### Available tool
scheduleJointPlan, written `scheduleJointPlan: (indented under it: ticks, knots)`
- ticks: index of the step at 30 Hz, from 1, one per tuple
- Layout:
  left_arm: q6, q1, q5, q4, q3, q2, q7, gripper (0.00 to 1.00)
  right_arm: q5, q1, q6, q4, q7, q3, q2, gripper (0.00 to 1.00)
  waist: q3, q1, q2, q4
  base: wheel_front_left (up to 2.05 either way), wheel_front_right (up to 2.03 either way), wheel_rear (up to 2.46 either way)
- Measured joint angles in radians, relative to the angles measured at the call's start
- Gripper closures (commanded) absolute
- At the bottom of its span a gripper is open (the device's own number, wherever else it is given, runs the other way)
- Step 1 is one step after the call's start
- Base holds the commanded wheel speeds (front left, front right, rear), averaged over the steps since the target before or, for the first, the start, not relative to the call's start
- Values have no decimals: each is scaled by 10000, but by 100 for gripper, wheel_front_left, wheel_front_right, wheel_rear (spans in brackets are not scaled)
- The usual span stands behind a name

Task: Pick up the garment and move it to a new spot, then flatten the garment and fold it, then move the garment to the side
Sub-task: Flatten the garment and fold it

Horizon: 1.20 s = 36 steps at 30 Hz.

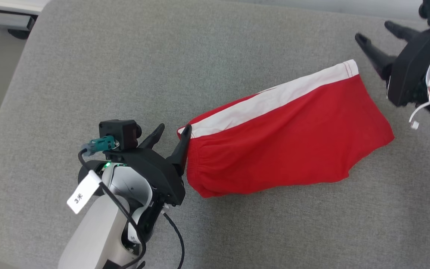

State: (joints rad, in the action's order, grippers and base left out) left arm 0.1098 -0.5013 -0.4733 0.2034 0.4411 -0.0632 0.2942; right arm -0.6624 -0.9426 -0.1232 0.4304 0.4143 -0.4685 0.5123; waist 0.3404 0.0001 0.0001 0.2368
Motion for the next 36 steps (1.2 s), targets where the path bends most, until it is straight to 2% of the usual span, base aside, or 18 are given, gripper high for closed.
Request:
scheduleJointPlan:
  ticks: [4, 8, 13, 16, 22, 31, 36]
  knots:
    - [-226, 249, 58, -219, 176, -194, -322, 0, -2, 804, -2, 236, -201, -69, 102, 0, -291, -1, 0, -14, 0, 0, 0]
    - [-654, 1251, 196, -529, 660, -711, -466, 0, -33, 1570, -2, 370, -470, -111, 140, 0, -677, -1, 0, -63, 0, 0, 0]
    - [-757, 2757, 242, -1058, 922, -1122, -767, 0, -54, 2135, 6, 351, -811, -96, 92, 0, -1185, -2, -1, -213, 0, 0, 0]
    - [-761, 3337, 291, -1189, 1235, -1133, -794, 0, -244, 2783, 186, 349, -918, 58, 115, 0, -1457, -3, -1, -334, 0, 0, 0]
    - [-830, 3465, 729, -1185, 1592, -1147, -894, 0, -424, 3799, 520, 134, -1162, 230, 190, 0, -1769, -3, -2, -533, 0, 0, 0]
    - [-493, 2806, 1313, -665, 1546, -1080, -892, 0, -596, 4066, 878, 50, -1373, 345, -109, 0, -1409, -1, -1, -581, 0, 0, 0]
    - [-474, 2529, 1327, -453, 1592, -918, -892, 0, -610, 4203, 1068, 318, -1388, 447, -111, 0, -1128, -1, 0, -564, 0, 0, 0]
